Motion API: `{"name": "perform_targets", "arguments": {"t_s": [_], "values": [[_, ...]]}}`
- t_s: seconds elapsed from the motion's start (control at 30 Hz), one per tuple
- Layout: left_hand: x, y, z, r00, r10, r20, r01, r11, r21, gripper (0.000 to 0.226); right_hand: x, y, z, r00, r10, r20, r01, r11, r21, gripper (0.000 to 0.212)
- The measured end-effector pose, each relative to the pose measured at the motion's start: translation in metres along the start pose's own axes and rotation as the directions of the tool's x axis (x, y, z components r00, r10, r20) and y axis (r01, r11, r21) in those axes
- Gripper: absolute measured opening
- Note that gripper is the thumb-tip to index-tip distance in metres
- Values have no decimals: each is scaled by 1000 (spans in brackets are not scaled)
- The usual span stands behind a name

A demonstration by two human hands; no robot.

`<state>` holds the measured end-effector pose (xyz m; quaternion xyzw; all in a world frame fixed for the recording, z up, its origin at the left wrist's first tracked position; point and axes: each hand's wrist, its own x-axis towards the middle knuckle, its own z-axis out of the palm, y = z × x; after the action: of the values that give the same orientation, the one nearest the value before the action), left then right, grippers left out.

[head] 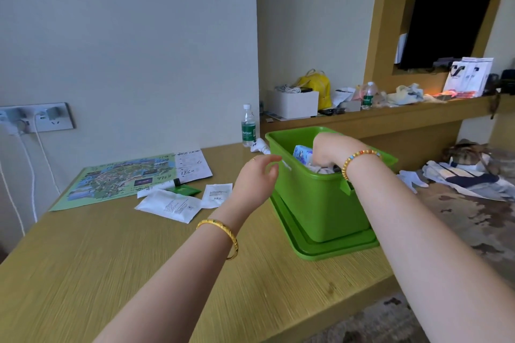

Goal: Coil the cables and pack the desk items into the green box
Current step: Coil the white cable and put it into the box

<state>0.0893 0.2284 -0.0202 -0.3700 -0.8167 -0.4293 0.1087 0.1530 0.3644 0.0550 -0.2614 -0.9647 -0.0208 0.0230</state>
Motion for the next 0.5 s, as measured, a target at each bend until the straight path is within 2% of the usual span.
{"name": "perform_targets", "arguments": {"t_s": [0.03, 0.07, 0.1, 0.13, 0.17, 0.2, 0.27, 0.37, 0.5], "values": [[-2, -10, -5, 1000, -14, -24, 14, 1000, 4, 31, -1, -4, 3, 987, 11, -159, -4, 999, 42, 24], [-5, -21, -10, 998, -39, -41, 40, 999, 13, 31, -3, -12, 8, 935, 0, -356, 34, 995, 91, 20], [-7, -33, -15, 996, -79, -50, 80, 996, 29, 31, -6, -24, 13, 847, -30, -530, 117, 984, 132, 16], [-9, -46, -19, 991, -125, -54, 128, 990, 52, 31, -8, -40, 19, 759, -63, -648, 220, 962, 163, 18], [-12, -60, -24, 984, -172, -54, 176, 981, 78, 32, -10, -58, 26, 701, -90, -707, 322, 925, 201, 21], [-15, -74, -28, 976, -213, -51, 217, 970, 105, 33, -9, -78, 35, 690, -118, -715, 398, 886, 238, 22], [-23, -101, -34, 961, -273, -33, 275, 947, 168, 36, -2, -113, 60, 741, -183, -646, 462, 837, 293, 24], [-36, -138, -41, 950, -311, -18, 304, 916, 260, 39, 15, -144, 111, 839, -258, -479, 439, 841, 315, 29], [-39, -177, -43, 922, -386, 26, 345, 851, 396, 48, 35, -170, 168, 878, -264, -399, 423, 819, 389, 49]]}}
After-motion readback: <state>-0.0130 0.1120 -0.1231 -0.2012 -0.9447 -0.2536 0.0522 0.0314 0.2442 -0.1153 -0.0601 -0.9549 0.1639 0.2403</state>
